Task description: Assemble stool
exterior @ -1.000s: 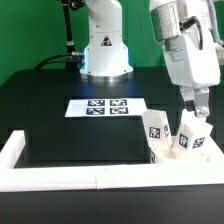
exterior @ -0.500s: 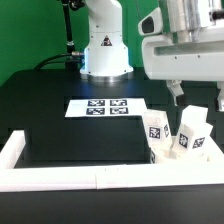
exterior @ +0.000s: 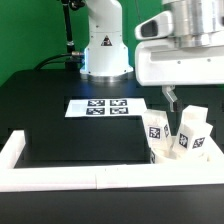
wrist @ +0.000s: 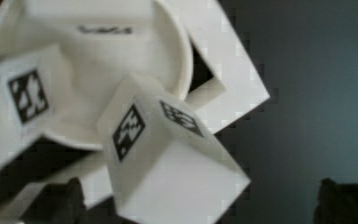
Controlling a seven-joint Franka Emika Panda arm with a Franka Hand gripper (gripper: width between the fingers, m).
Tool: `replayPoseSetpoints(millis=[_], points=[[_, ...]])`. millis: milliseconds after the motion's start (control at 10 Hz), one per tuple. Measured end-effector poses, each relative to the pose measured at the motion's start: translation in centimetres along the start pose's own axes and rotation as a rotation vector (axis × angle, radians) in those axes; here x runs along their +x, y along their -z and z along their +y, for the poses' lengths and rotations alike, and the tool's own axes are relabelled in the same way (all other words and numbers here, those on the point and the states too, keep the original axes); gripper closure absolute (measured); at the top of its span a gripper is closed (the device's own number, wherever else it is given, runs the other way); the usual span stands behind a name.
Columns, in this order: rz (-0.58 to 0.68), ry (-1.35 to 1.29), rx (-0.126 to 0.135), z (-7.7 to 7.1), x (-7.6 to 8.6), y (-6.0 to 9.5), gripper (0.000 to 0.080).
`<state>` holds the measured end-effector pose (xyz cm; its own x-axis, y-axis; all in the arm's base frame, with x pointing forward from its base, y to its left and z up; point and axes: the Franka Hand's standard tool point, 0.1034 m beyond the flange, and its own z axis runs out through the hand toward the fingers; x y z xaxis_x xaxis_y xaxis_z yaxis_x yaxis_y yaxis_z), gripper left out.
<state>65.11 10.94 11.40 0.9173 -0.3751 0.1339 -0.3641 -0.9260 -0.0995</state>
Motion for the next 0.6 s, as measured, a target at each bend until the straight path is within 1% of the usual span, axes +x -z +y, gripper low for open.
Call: replayPoseSetpoints(millis=[100,200,300,400,600], points=[[0.005,0.214,-0.021,0.2,0.4,-0.3,0.0151],[-0.021,0.352,-0.041,0.4,0.2,-1.2,0.0151],[-0.039,0.453,-0.058,0.4,0.1,-1.7,0.0151],[-0.029,0.497,-0.057,0.5,0.4,-1.5,0.0151],[-0.031,0.599,-0.068,0.9,0.6,-1.5,0.0151]])
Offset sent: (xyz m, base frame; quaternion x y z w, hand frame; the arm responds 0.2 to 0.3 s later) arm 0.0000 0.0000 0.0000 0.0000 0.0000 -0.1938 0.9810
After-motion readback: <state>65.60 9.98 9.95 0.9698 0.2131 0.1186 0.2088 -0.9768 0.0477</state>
